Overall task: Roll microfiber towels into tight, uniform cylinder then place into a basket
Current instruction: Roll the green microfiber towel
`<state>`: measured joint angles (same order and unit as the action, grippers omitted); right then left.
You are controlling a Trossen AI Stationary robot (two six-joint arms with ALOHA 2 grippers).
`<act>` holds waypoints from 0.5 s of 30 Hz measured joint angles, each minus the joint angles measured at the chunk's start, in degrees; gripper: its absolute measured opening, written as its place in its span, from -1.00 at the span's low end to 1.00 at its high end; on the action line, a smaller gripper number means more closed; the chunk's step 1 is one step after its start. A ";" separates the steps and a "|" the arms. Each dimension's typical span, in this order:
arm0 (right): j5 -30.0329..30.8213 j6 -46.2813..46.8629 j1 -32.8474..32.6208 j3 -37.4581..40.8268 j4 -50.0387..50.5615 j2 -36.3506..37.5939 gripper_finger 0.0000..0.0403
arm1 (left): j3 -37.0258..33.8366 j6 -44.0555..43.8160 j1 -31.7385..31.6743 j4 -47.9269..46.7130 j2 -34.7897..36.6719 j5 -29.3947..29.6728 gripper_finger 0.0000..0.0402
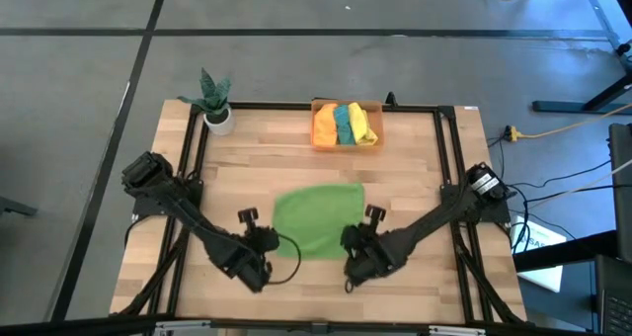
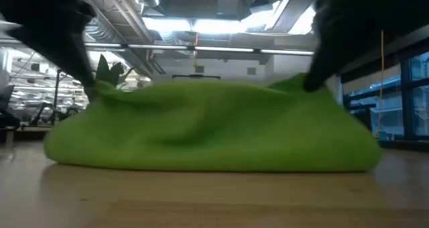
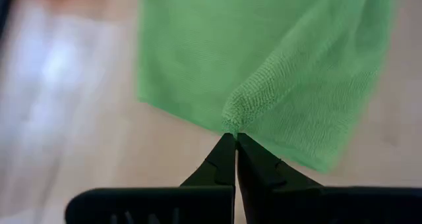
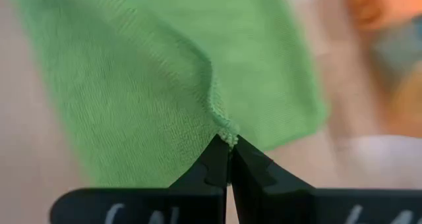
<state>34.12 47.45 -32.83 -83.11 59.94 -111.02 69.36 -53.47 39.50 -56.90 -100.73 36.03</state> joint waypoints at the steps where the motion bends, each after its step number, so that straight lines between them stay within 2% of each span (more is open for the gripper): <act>1: 1.35 -0.03 0.90 0.00 0.65 0.00 -0.95 | 0.00 0.00 -0.85 -0.69 0.00 0.88 -1.00; 11: 8.77 -1.39 9.55 0.00 7.94 0.00 -0.95 | 0.02 2.69 -10.38 -4.82 0.02 5.45 -1.00; 15: 8.92 -2.14 12.19 0.00 8.18 0.00 -0.95 | 0.02 4.09 -13.99 -4.95 0.02 5.75 -1.00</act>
<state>43.05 45.31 -20.63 -83.11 68.12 -111.02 69.38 -49.39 25.51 -61.85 -100.71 41.78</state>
